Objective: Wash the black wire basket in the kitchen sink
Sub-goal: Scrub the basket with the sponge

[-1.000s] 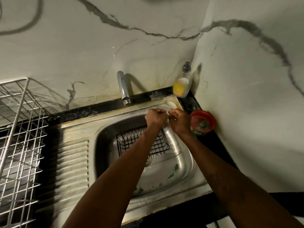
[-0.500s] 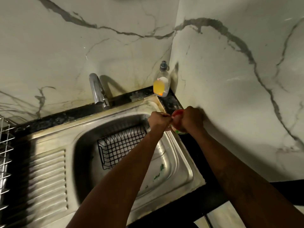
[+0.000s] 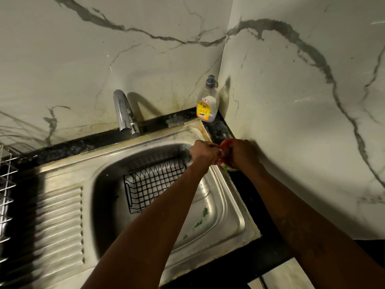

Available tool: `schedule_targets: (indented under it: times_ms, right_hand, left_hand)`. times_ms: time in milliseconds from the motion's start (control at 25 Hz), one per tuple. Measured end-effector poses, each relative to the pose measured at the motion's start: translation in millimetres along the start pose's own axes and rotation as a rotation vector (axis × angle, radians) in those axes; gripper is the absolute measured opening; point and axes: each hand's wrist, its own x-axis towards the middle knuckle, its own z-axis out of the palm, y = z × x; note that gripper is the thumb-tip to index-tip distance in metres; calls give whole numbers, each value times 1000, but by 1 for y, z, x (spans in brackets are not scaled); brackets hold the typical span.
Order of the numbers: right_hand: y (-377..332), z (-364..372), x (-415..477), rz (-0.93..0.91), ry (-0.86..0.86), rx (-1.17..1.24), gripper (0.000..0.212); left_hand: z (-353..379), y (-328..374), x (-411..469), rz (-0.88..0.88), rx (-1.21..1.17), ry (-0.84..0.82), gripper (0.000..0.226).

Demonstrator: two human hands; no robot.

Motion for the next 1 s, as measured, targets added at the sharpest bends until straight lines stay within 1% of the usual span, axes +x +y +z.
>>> schedule_targets:
  times_ms: [40,120,240,360,440,480,560,640,720,800,840,920,1000]
  right_hand:
    - [-2,-3,-1,0,-5,-4,56]
    - [-5,-8,-3,-10,46,-12,54]
    - [-4,-16,-4,1,130,63,46]
    - [-14,-22,-8,33,263,390,18]
    - [-37,-16,-13,-7,276,563,13]
    - [-50,-9,-14,-38,236,630,13]
    - [-71,18,-9,-70,105,781,15]
    - [-89,50,-5,-25,-9,912,14]
    - [-106,76,-6,42,-90,1018,13]
    - [-124,102,-8,82,-193,1110,17]
    - [-131,116,-9,87,-255,1155,21]
    - [-144,142,-12,75,-329,1183,26]
    - [-148,174,-10,39,-329,1113,33]
  left_hand:
    - [0,0,0,-2,-3,-1,20]
    - [-1,0,0,-7,-27,-15,16]
    - [-7,-3,0,-13,-79,-24,9]
    - [-25,-11,3,1,-103,20,8]
    - [-46,-22,3,12,-108,103,4]
    - [-60,-28,2,24,-89,153,3]
    - [-90,-44,1,66,-53,218,6]
    - [-123,-64,1,66,-73,258,8]
    - [-153,-83,0,43,-38,334,3]
    - [-180,-106,-1,26,73,454,16]
    - [-193,-118,-1,21,106,517,17]
    - [-215,-144,2,3,171,602,11]
    - [-231,-169,9,-21,221,670,14]
